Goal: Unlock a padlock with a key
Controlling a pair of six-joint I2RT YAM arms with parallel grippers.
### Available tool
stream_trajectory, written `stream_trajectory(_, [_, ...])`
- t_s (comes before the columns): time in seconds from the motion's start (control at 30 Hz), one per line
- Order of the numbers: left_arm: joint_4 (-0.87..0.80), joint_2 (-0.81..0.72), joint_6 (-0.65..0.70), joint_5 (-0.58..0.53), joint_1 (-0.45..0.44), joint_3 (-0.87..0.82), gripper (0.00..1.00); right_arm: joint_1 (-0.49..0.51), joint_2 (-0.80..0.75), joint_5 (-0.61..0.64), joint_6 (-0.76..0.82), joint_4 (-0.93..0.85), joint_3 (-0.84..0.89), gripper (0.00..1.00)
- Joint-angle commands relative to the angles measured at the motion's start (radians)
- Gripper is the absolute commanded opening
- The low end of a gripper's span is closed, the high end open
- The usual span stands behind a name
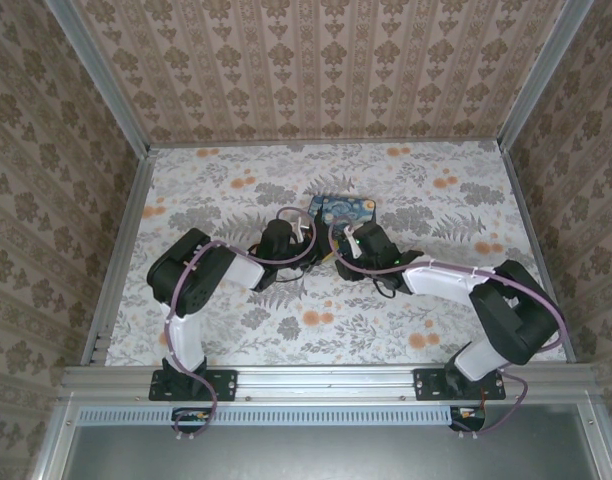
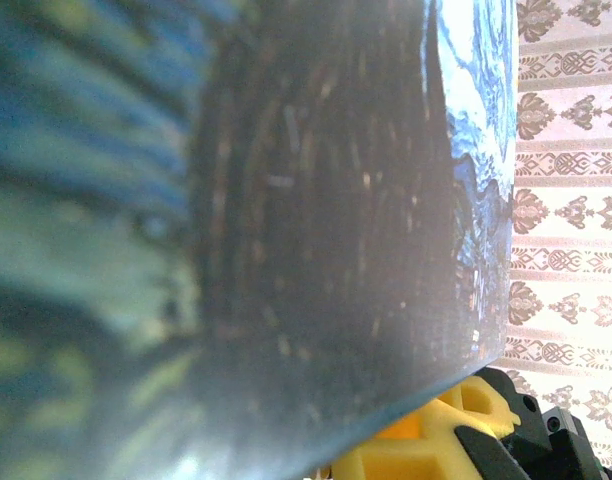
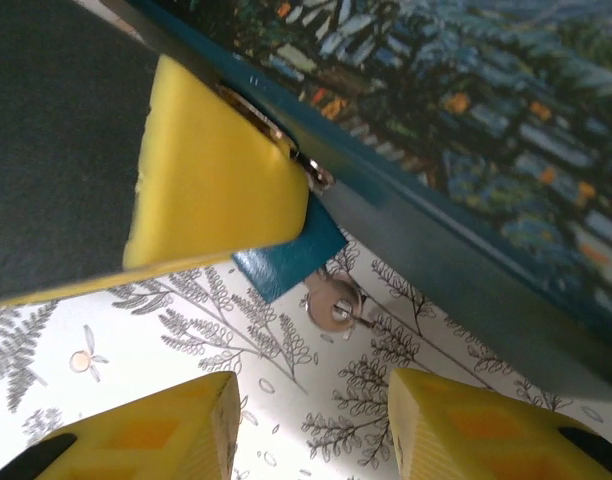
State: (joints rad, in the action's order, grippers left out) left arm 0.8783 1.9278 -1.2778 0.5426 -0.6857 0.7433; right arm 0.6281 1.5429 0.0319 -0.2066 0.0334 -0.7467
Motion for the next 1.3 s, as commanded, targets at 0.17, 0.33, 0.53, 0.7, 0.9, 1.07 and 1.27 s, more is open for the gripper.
stream_trajectory(0.17, [-0.081, -0.024, -0.033, 0.031, -0.012, 0.018, 0.0, 0.031, 0.069, 0.157, 0.044, -0.035, -0.083, 0.43])
stream_trajectory(0.33, [-0.085, -0.024, -0.034, 0.032, -0.015, 0.021, 0.0, 0.043, 0.096, 0.194, 0.05, -0.039, -0.111, 0.4])
stream_trajectory(0.53, [-0.094, -0.024, -0.031, 0.035, -0.021, 0.025, 0.0, 0.048, 0.106, 0.233, 0.028, -0.022, -0.127, 0.3])
stream_trajectory(0.7, [-0.101, -0.023, -0.026, 0.036, -0.03, 0.02, 0.0, 0.048, 0.103, 0.231, 0.002, -0.007, -0.148, 0.19])
stream_trajectory(0.9, [-0.101, -0.022, -0.024, 0.033, -0.04, 0.003, 0.0, 0.038, 0.09, 0.158, -0.037, 0.004, -0.174, 0.0])
stream_trajectory(1.07, [-0.096, -0.029, -0.021, 0.027, -0.041, -0.018, 0.0, -0.017, 0.058, -0.013, -0.117, 0.056, -0.143, 0.0])
stream_trajectory(1.27, [-0.126, -0.042, 0.019, 0.007, -0.03, -0.025, 0.0, -0.07, -0.023, -0.157, -0.195, 0.081, -0.057, 0.45])
